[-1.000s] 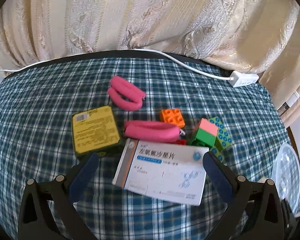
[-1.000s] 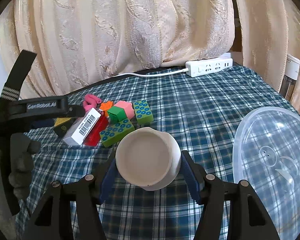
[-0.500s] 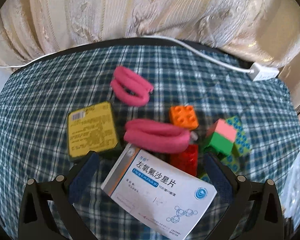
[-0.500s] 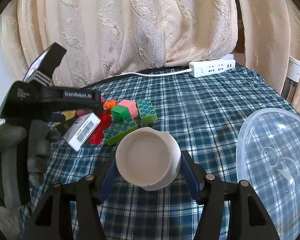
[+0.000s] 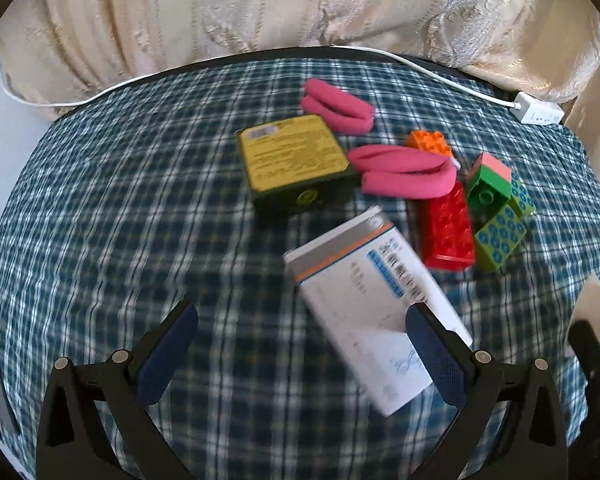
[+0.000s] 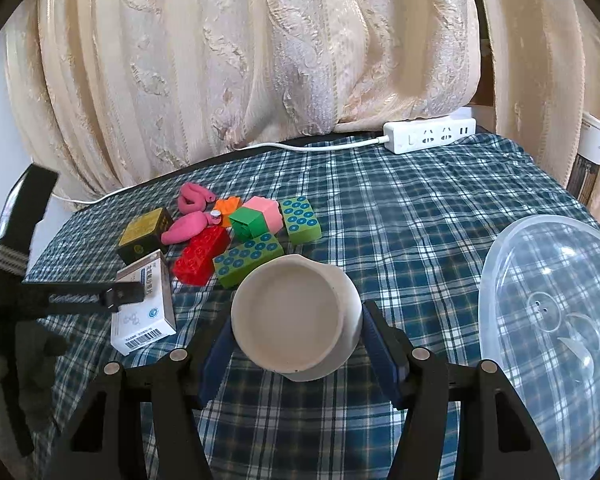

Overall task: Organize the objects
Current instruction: 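Lift the white medicine box off the bed with the left gripper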

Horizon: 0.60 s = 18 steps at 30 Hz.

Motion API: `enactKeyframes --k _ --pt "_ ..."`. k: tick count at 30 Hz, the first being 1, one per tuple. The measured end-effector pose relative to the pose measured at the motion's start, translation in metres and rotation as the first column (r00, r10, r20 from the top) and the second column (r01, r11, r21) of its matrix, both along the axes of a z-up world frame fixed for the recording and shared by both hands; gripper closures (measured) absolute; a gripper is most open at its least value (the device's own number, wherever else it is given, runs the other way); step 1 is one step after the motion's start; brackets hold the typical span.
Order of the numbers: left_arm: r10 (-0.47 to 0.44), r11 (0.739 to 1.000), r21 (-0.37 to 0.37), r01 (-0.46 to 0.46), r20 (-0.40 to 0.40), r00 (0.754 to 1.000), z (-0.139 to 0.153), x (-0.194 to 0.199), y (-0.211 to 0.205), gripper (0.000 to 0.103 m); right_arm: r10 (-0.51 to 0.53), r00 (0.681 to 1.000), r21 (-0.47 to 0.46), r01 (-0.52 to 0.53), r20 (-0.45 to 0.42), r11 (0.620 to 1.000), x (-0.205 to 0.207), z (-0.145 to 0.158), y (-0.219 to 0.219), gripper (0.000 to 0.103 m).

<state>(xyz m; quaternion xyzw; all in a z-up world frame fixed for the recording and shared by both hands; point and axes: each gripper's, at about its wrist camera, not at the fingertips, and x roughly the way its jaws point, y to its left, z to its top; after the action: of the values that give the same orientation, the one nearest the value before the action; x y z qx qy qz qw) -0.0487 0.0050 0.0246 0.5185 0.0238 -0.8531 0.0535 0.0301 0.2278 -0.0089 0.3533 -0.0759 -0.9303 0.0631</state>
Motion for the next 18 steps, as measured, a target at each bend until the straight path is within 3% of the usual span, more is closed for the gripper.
enactKeyframes --k 10,18 --pt "0.015 0.996 0.086 -0.013 -0.019 1.000 0.002 -0.003 0.018 0.000 -0.008 1.000 -0.007 0.008 0.009 1.000 0.000 -0.002 0.002 0.039" --pt "0.057 0.997 0.045 -0.057 0.001 0.998 -0.009 -0.015 0.024 0.000 0.002 1.000 -0.003 -0.002 0.006 1.000 0.000 -0.002 0.001 0.039"
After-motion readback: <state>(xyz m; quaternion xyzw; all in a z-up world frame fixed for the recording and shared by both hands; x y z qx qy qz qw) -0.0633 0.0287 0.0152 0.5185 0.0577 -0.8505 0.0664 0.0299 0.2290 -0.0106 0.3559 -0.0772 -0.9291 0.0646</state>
